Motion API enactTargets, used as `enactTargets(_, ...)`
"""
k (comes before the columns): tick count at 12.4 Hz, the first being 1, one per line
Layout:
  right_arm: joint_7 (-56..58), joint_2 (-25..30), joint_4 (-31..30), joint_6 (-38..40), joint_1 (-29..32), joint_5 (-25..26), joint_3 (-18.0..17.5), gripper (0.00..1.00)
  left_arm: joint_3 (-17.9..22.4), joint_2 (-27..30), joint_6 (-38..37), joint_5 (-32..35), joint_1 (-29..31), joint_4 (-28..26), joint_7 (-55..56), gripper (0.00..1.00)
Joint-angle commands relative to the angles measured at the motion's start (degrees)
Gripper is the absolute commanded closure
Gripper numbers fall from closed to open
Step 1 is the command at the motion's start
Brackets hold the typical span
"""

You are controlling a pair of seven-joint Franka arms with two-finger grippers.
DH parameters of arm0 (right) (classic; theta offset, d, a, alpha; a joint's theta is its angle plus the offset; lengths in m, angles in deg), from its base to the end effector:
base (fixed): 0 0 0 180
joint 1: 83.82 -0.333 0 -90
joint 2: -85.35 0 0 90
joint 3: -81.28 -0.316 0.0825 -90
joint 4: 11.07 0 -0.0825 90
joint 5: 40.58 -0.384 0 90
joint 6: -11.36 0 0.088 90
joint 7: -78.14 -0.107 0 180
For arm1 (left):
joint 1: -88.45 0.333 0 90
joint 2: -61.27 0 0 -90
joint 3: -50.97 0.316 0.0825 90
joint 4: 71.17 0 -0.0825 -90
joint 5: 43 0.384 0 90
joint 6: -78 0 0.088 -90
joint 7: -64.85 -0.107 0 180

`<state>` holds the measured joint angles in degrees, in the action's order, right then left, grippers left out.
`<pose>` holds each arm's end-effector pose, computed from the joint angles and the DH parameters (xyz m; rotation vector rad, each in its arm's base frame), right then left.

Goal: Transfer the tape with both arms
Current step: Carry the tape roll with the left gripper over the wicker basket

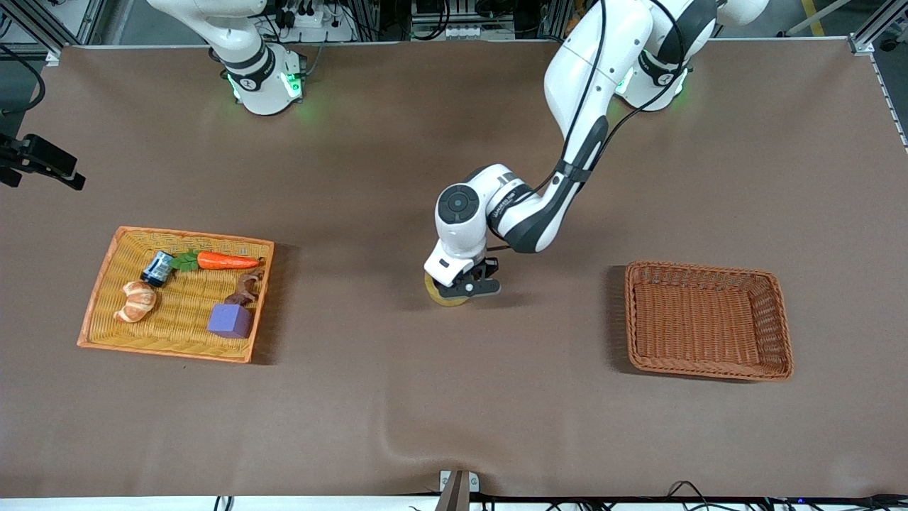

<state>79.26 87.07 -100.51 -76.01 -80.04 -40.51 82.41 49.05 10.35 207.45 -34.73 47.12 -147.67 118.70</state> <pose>0.5387 -0.0466 0.6415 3.1396 -0.1039 -0.0096 0.5486 -0.5030 0.1969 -3.1033 -0.1679 -0.1391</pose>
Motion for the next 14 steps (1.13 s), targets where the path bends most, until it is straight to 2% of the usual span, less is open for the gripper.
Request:
enactTargets(1,-0.7,1.1,-0.2,0.1,0.9,-0.2,-0.5,0.00,-0.4,6.8,-3.4,-0.7,4.4,-0.7,-0.9,1.00)
enactTargets(5,-0.3,0.8,0.2,0.0,0.4,-0.2,-0.7,0.00,-0.5,16.0,-11.0,-3.8,15.1,-1.8,-1.5,1.00)
enactTargets(9,-0.3,0.7,0.2,-1.3,0.3,-0.2,-0.8,0.00,-0.5,19.6,-19.2,-3.9,24.7,-4.5,-18.7,1.00)
enactTargets(14,-0.3,0.6,0.2,-1.2,0.2,-0.1,-0.8,0.00,-0.5,20.3,-16.8,-3.8,39.2,-14.3,-38.9,1.00)
